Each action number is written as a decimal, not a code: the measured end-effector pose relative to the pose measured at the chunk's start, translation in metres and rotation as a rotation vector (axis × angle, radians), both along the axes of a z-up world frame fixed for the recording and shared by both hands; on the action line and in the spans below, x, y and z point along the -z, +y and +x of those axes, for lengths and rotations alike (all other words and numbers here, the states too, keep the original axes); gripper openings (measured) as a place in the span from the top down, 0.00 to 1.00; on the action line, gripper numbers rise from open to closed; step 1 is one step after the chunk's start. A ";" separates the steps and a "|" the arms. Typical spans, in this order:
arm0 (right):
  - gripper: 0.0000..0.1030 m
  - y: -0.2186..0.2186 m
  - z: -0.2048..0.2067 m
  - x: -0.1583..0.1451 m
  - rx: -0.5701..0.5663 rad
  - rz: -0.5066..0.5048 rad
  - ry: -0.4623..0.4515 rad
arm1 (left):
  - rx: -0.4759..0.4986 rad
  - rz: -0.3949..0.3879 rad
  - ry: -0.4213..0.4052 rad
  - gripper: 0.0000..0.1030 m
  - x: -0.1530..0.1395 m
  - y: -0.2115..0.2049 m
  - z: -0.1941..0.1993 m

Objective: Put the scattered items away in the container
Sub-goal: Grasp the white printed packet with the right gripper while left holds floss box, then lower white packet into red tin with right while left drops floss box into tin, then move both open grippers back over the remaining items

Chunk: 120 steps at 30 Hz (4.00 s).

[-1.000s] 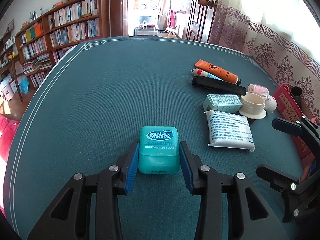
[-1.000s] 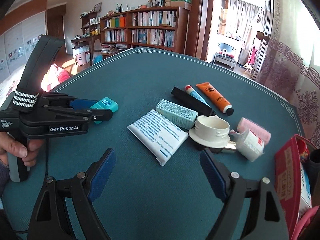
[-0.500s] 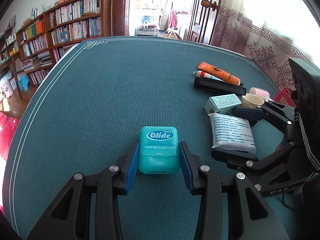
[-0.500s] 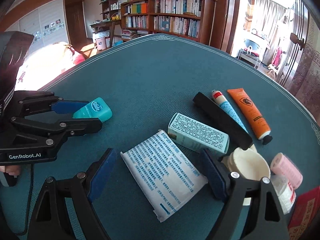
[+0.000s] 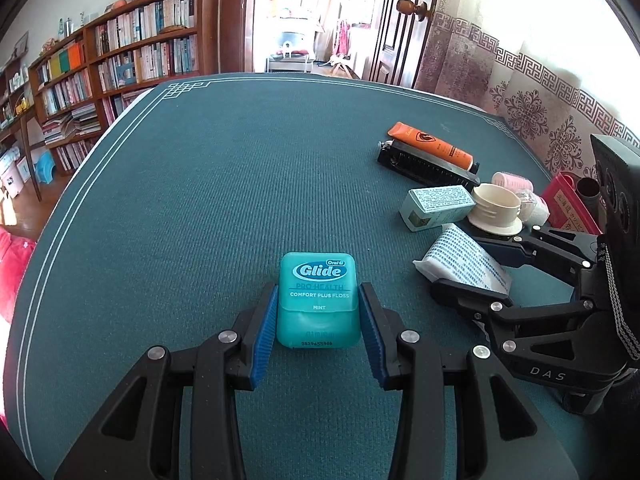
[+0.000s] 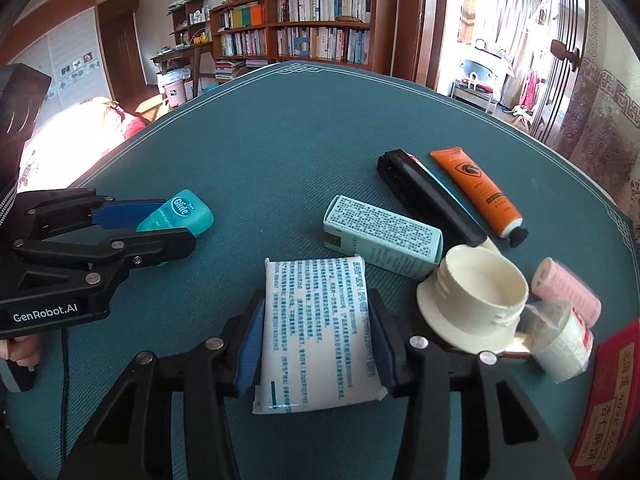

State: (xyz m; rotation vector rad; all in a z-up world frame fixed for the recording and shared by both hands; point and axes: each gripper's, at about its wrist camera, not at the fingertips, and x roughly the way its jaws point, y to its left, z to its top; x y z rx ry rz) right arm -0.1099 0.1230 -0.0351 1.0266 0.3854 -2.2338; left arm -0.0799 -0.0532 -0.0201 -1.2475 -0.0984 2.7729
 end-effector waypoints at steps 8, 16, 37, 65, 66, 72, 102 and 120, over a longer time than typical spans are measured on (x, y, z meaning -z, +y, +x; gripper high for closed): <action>0.50 0.005 0.017 -0.007 0.053 -0.039 -0.017 | 0.013 -0.001 0.006 0.59 -0.001 0.005 0.001; 0.50 0.037 0.037 -0.030 0.175 -0.137 0.020 | 0.043 0.016 0.015 0.59 -0.005 0.012 0.004; 0.50 0.225 0.081 -0.086 0.805 -0.240 0.223 | 0.224 -0.013 0.032 0.59 -0.029 0.086 0.023; 0.43 0.277 0.065 -0.056 1.039 -0.099 0.241 | 0.505 0.033 0.120 0.59 -0.079 0.230 0.002; 0.41 0.276 0.068 -0.057 1.037 -0.102 0.256 | 0.516 0.038 0.121 0.59 -0.081 0.236 0.000; 0.31 0.276 0.081 -0.061 1.040 -0.170 0.308 | 0.612 0.103 0.104 0.59 -0.085 0.277 -0.015; 0.23 0.269 0.094 -0.063 1.032 -0.162 0.390 | 0.692 0.105 0.019 0.36 -0.069 0.355 -0.054; 0.22 0.251 0.092 -0.062 0.942 -0.146 0.440 | 0.432 0.045 0.096 0.36 -0.079 0.222 -0.048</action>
